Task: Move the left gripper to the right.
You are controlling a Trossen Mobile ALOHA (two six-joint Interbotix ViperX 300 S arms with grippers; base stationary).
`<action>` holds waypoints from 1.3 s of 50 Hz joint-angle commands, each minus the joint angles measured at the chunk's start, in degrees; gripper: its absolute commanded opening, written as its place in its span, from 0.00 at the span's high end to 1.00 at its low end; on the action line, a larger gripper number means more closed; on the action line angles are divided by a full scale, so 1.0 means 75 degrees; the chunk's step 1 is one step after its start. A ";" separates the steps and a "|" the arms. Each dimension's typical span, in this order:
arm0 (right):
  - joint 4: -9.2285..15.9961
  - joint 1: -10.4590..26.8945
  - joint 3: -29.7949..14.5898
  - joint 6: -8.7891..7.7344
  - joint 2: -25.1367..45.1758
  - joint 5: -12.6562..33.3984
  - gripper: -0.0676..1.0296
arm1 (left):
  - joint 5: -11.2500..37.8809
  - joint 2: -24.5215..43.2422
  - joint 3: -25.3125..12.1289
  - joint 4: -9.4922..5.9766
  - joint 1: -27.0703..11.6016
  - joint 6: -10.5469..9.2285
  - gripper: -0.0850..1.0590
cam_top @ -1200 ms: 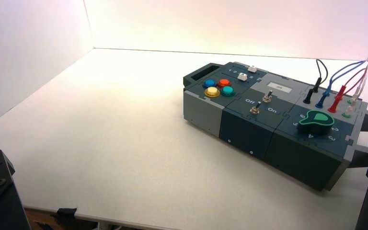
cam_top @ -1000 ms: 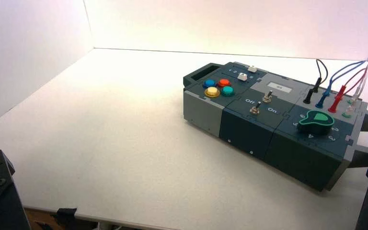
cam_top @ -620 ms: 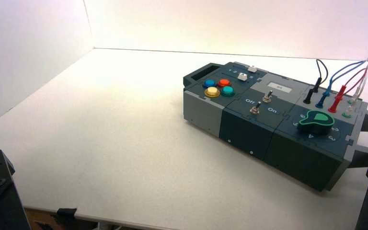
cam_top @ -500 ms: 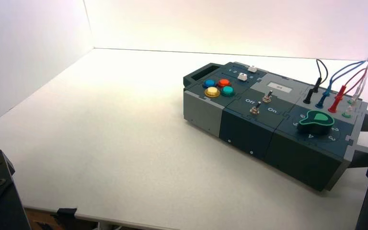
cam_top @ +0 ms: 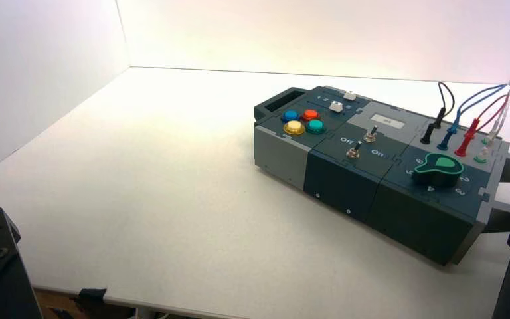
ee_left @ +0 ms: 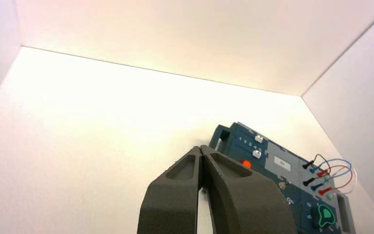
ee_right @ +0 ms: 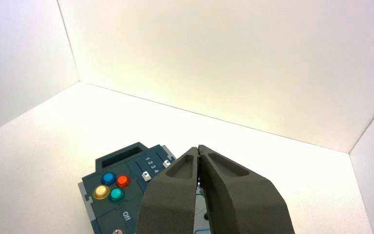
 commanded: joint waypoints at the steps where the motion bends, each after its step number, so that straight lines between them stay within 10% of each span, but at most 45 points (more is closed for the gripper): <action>1: 0.0000 -0.0035 -0.0094 0.0035 0.0070 -0.0059 0.96 | -0.0633 0.0879 -0.0656 -0.0023 -0.0598 0.0023 0.95; 44: -0.0012 -0.0035 -0.0094 0.0035 0.0070 -0.0059 0.96 | -0.1441 0.6844 -0.4758 0.0035 -0.4078 -0.0023 0.95; 65: 0.0000 -0.0035 -0.0094 0.0035 0.0070 -0.0059 0.96 | -0.1430 0.7453 -0.5145 0.0012 -0.4688 -0.0152 0.95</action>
